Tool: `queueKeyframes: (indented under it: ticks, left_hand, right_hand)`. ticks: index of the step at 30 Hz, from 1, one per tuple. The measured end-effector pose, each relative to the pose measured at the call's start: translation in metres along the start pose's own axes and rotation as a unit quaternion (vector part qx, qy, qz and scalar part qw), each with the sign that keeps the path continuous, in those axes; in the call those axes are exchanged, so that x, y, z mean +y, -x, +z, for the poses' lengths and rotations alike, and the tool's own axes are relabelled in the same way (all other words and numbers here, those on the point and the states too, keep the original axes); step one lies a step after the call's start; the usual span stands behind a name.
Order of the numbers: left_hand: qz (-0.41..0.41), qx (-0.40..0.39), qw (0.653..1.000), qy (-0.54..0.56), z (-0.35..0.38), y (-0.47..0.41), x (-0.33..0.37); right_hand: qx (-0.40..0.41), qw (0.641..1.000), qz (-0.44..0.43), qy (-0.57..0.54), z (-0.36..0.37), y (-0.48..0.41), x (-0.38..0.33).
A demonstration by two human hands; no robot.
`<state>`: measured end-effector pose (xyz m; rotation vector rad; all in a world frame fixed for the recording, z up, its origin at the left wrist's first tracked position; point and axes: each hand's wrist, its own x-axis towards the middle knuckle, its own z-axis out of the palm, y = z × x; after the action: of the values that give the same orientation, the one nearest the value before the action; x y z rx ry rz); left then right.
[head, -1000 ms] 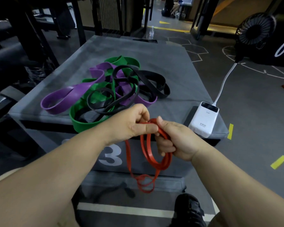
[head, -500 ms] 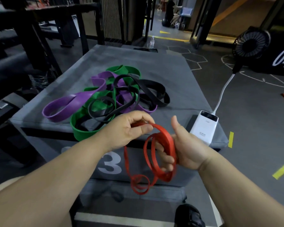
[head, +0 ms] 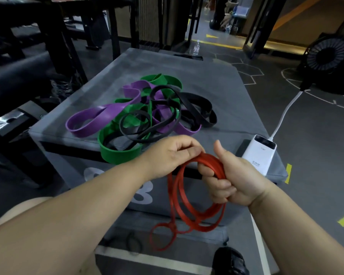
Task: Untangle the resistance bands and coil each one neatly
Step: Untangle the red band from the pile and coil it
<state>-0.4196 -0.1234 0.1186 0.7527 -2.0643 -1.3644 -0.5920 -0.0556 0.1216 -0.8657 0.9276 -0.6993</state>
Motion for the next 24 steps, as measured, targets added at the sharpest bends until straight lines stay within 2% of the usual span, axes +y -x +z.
queueKeyframes:
  ticks: [5, 10, 14, 19, 20, 22, 24]
  left_hand:
    - [0.074, 0.114, 0.990, -0.037, -0.001, -0.001, -0.001]
    - [0.042, 0.177, 0.983, 0.031, -0.003, -0.007, -0.006]
    - [0.003, 0.116, 0.991, 0.073, 0.002, -0.005, -0.009]
    - [-0.039, -0.063, 0.995, 0.070, 0.011, 0.001, -0.013]
    - [-0.046, -0.076, 0.994, 0.069, 0.013, 0.001, -0.014]
    - [-0.050, -0.045, 0.995, 0.067, 0.015, -0.001, -0.015]
    - [-0.049, 0.003, 0.993, 0.112, 0.014, -0.003, -0.014]
  right_hand:
    - [-0.078, 0.997, 0.006, -0.007, -0.006, 0.002, 0.001]
    - [-0.112, 0.993, 0.000, -0.048, -0.012, 0.005, -0.002]
    - [-0.110, 0.992, -0.028, -0.061, -0.018, 0.006, -0.004]
    - [-0.179, 0.976, -0.043, -0.118, -0.027, 0.004, -0.007]
    - [-0.195, 0.972, -0.038, -0.128, -0.028, 0.004, -0.007]
    - [-0.212, 0.968, -0.035, -0.129, -0.030, 0.006, -0.008]
    - [-0.196, 0.974, -0.040, -0.105, -0.033, 0.010, -0.009]
